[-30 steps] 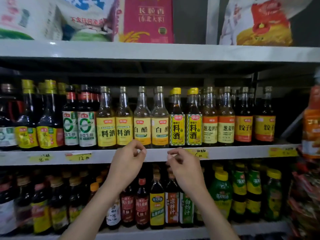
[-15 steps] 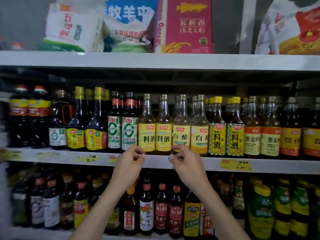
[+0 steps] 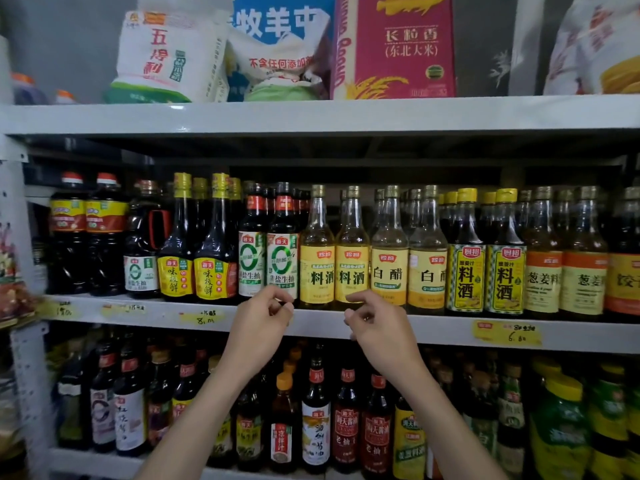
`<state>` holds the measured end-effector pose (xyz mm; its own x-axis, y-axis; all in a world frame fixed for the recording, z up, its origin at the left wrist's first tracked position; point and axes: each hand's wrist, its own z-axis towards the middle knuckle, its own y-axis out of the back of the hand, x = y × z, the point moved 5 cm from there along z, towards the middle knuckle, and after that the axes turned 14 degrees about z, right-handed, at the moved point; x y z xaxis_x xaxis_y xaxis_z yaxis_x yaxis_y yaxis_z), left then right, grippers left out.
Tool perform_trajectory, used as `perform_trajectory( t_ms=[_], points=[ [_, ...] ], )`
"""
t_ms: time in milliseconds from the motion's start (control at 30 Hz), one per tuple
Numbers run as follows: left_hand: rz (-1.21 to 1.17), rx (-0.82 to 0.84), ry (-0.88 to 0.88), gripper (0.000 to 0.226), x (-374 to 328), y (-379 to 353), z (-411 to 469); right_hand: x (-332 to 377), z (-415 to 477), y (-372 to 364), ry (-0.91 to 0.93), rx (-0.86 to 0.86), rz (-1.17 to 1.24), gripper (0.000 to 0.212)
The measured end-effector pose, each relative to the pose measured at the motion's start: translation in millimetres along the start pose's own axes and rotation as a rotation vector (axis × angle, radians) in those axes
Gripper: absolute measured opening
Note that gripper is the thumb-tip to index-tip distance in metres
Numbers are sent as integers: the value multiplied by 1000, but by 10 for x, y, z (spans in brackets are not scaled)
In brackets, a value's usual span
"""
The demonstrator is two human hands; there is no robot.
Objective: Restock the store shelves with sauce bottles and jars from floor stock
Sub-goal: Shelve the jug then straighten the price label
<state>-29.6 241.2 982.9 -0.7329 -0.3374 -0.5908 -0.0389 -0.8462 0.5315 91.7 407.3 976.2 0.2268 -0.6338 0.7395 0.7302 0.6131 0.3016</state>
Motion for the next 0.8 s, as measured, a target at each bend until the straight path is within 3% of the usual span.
perform_trajectory(
  t_ms=[233,567,733,800],
  points=[
    [3,52,-87,17,-351,-489,224,-333,60,855,-113,-181,-54,20],
    [29,62,-331,21,-1727,-1766,190,-932,23,2179,-142,-273,-144,17],
    [95,-15,-322,7,-2058,-2110,329,-1047,176,2636,-80,-236,-114,24],
    [206,-113,-328,18,-2184,-2122,426,-974,305,2728,-15,-225,-127,29]
  ],
)
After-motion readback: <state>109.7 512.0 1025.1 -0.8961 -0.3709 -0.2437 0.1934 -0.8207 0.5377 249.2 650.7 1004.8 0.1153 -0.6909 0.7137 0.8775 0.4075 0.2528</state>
